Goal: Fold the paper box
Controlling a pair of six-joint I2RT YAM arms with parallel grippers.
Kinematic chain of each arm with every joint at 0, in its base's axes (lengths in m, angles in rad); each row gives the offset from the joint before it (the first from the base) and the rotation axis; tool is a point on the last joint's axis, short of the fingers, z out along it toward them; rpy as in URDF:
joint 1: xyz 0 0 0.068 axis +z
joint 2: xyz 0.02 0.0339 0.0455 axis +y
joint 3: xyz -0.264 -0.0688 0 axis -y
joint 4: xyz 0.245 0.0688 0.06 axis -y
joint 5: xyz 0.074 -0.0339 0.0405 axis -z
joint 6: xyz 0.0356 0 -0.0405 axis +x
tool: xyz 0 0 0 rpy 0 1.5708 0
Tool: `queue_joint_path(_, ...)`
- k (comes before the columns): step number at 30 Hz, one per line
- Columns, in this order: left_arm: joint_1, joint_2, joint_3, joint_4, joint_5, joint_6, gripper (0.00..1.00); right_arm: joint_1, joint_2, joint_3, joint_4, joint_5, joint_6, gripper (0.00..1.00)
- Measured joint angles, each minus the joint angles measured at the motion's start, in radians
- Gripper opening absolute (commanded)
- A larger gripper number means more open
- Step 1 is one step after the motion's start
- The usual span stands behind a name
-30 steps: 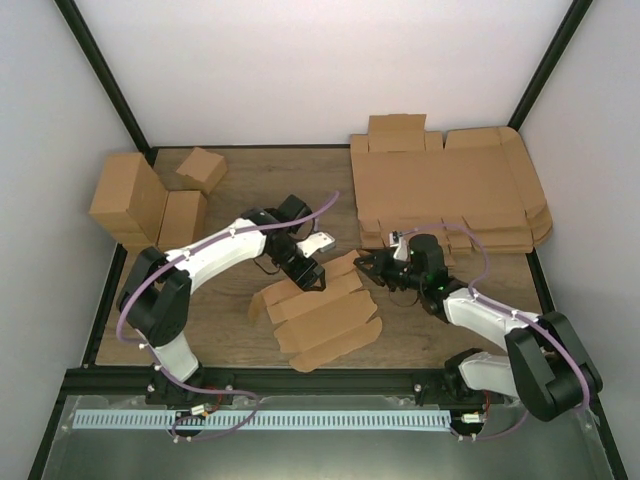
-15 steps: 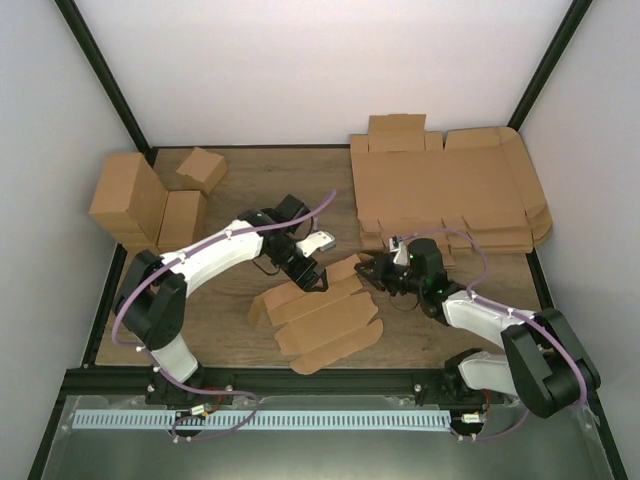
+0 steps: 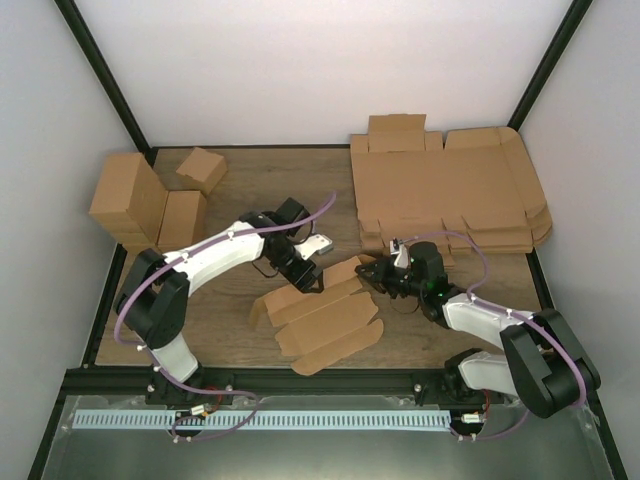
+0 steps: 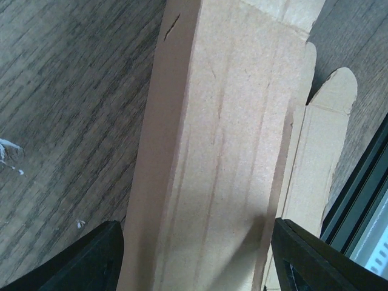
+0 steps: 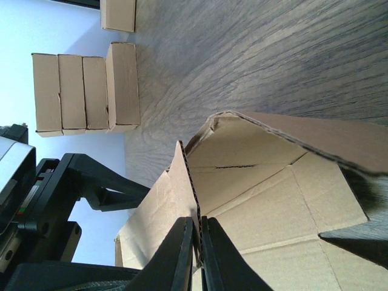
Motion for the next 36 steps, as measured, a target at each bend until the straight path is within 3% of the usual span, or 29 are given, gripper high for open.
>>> queue_joint_path(4, -0.010, 0.000, -0.006, 0.000, -0.014, -0.011, 0.68, 0.000, -0.002, 0.000, -0.001, 0.000, 0.000, 0.06)
queue_joint_path(14, -0.056, 0.000, -0.014, 0.008, -0.080, -0.029, 0.53, 0.000, -0.017, -0.002, -0.010, 0.002, 0.000, 0.07)
queue_joint_path(16, -0.067, 0.000, -0.014, 0.010, -0.097, -0.031, 0.52, 0.000, -0.019, -0.002, -0.019, 0.006, 0.000, 0.11)
queue_joint_path(19, -0.079, 0.000, -0.014, 0.013, -0.119, -0.035, 0.52, 0.000, -0.027, -0.002, -0.038, 0.012, -0.005, 0.26)
queue_joint_path(24, -0.098, -0.005, -0.014, 0.014, -0.165, -0.040, 0.54, 0.001, -0.076, -0.002, -0.106, 0.029, -0.029, 0.35)
queue_joint_path(29, -0.120, -0.021, -0.014, 0.012, -0.185, -0.045, 0.56, 0.001, -0.180, -0.002, -0.190, 0.076, -0.077, 0.38)
queue_joint_path(36, -0.147, -0.021, -0.010, -0.006, -0.214, -0.071, 0.56, 0.001, -0.217, 0.056, -0.320, 0.137, -0.214, 0.34)
